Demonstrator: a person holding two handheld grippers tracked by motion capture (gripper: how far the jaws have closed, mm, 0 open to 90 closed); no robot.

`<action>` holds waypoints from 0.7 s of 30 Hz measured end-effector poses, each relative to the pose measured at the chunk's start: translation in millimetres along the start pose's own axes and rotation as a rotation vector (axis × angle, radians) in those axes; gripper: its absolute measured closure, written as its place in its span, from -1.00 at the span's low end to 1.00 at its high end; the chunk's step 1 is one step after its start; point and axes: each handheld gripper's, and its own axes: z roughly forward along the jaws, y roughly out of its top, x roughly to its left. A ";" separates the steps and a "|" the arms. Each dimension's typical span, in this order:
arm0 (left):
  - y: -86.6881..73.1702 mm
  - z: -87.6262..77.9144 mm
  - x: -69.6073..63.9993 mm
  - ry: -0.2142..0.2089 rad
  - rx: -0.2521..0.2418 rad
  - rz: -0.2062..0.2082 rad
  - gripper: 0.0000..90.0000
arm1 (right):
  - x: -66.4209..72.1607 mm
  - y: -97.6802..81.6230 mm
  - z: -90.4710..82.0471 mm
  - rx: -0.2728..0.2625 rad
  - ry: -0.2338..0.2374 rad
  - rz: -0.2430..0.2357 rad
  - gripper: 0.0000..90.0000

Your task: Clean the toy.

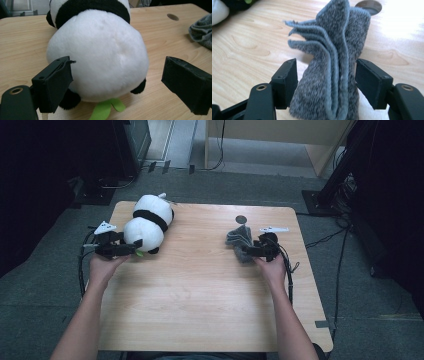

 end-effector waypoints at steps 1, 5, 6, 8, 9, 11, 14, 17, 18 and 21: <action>-0.6 -2.5 -2.2 0.000 -0.001 -0.002 -0.79 | 0.4 -1.0 -0.9 0.006 -0.003 -0.001 -0.22; -3.4 -12.9 -8.0 -0.014 -0.006 0.005 -0.79 | 2.7 -6.1 -8.3 0.015 -0.008 -0.011 -0.22; -4.8 -15.3 -10.1 -0.012 -0.003 0.012 -0.79 | 3.3 -7.8 -11.2 0.017 -0.010 -0.016 -0.22; -7.3 -19.5 -14.3 -0.011 0.002 0.027 -0.70 | 3.6 -10.8 -15.2 0.019 -0.010 -0.018 -0.22; -8.8 -22.4 -16.9 -0.018 -0.003 0.029 -0.70 | 3.8 -12.7 -17.7 0.016 -0.012 -0.020 -0.22; -10.7 -27.0 -20.4 -0.034 -0.012 0.018 -0.68 | 3.9 -16.0 -22.5 0.012 -0.010 -0.019 -0.22; -13.6 -30.3 -24.9 -0.046 -0.012 0.029 -0.65 | 4.7 -21.0 -29.7 0.012 -0.006 -0.023 -0.22; -18.1 -30.9 -30.5 -0.055 0.007 0.048 -0.65 | 5.6 -25.8 -36.7 0.010 -0.010 -0.027 -0.22; -19.3 -30.7 -32.0 -0.057 0.011 0.051 -0.65 | 4.9 -28.2 -39.4 0.007 -0.006 -0.019 -0.22; -24.6 -30.3 -36.9 -0.073 0.024 0.074 -0.64 | 1.4 -34.8 -45.8 -0.007 -0.001 -0.012 -0.22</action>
